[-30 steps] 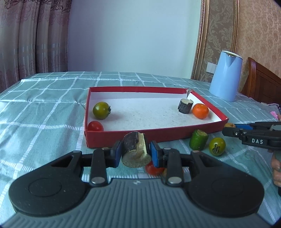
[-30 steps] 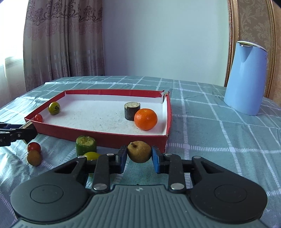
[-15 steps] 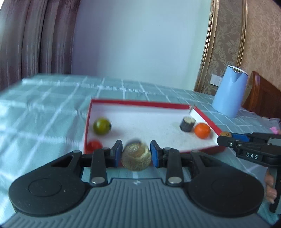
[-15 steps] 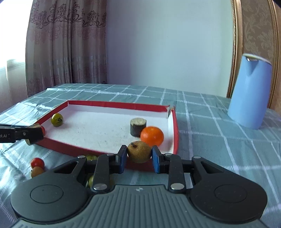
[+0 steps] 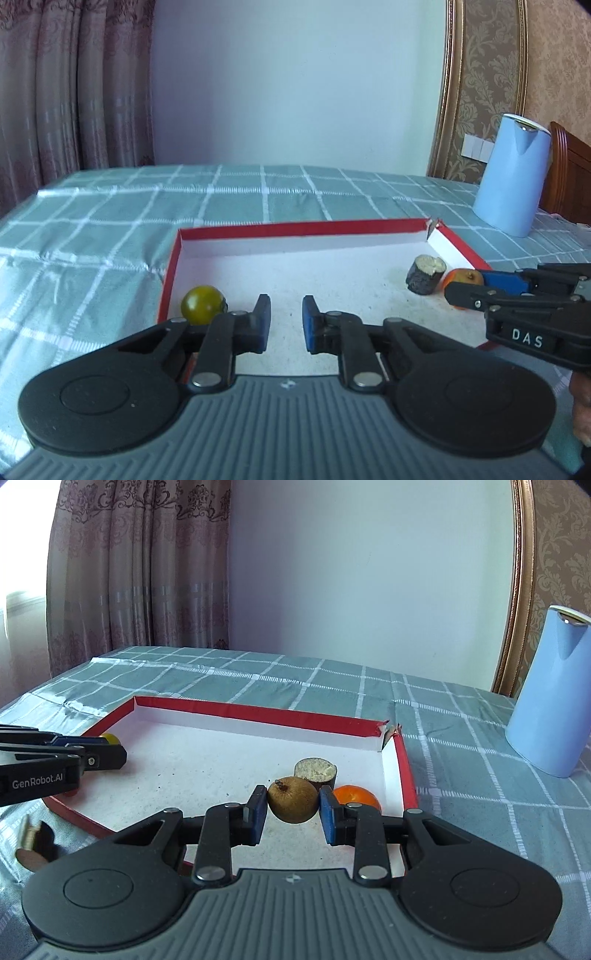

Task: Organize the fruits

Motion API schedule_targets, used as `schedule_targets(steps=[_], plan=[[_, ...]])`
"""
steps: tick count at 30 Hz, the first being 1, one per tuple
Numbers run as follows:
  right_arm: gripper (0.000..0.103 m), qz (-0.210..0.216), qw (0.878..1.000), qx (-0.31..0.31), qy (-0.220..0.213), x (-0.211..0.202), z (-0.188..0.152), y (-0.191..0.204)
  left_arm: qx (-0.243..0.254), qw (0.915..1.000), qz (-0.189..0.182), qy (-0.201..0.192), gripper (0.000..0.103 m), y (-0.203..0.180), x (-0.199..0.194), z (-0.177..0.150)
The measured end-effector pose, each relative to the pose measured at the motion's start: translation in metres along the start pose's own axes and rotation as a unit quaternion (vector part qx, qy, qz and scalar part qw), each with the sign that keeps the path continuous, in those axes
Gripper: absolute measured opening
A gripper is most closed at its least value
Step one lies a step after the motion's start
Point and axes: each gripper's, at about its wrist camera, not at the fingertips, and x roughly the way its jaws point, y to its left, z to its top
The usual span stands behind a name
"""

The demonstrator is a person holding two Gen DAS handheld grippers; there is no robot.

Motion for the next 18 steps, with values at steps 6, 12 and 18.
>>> schedule_targets(steps=[6, 12, 18], plan=[[0.03, 0.004, 1.0, 0.005, 0.002, -0.001, -0.002, -0.006, 0.001, 0.9995, -0.03, -0.01, 0.02, 0.017, -0.046, -0.015], [0.03, 0.007, 1.0, 0.002, 0.005, -0.001, -0.002, -0.004, 0.013, 0.9997, -0.02, -0.005, 0.039, 0.031, -0.079, -0.052], [0.03, 0.007, 1.0, -0.008, 0.01, 0.0, -0.005, 0.001, 0.041, 0.9986, -0.032, 0.011, 0.04, 0.03, -0.066, -0.061]])
